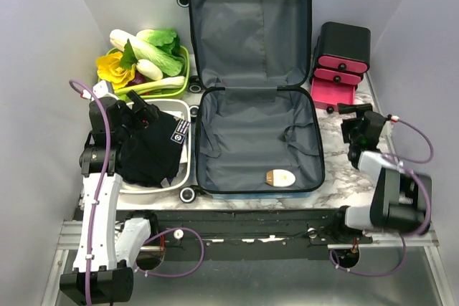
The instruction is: Open, take out, and arrange the luggage
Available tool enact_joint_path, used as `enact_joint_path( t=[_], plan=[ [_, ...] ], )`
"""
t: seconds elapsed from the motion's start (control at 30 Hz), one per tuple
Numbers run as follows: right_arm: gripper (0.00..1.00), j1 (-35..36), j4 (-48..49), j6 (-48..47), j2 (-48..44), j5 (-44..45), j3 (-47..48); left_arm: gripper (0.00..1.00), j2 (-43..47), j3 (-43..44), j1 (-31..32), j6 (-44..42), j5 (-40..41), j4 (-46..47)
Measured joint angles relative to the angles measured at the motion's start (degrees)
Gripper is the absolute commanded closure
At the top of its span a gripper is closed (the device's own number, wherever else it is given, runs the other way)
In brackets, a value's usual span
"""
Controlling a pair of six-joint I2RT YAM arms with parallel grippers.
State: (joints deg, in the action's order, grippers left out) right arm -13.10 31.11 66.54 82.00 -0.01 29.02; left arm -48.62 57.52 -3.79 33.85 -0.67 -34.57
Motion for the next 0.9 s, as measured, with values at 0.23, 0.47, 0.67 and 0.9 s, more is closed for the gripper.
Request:
enact_joint_path(
  t=[0.23, 0.47, 0.67, 0.9],
  plan=[
    [0.00, 0.0, -18.6, -23.1, -24.5, -1.1, 1.4, 0.01, 0.7, -1.7, 0.0, 0.1, -2.1, 0.2],
    [0.00, 6.1, -33.2, -52.5, -28.4, -13.2, 20.3, 0.01, -0.3, -3.8, 0.0, 1.4, -4.8, 2.8],
    [0.00, 18.6, -40.1, -67.2, -23.0, -17.9, 24.7, 0.01, -9.0, 0.4, 0.0, 0.0, -6.4, 5.4],
    [0.00, 27.5, -53.0, -74.6, -13.0, -17.6, 27.0, 0.01, -15.1, 7.4, 0.0, -4.9, -6.0, 6.6]
  ],
)
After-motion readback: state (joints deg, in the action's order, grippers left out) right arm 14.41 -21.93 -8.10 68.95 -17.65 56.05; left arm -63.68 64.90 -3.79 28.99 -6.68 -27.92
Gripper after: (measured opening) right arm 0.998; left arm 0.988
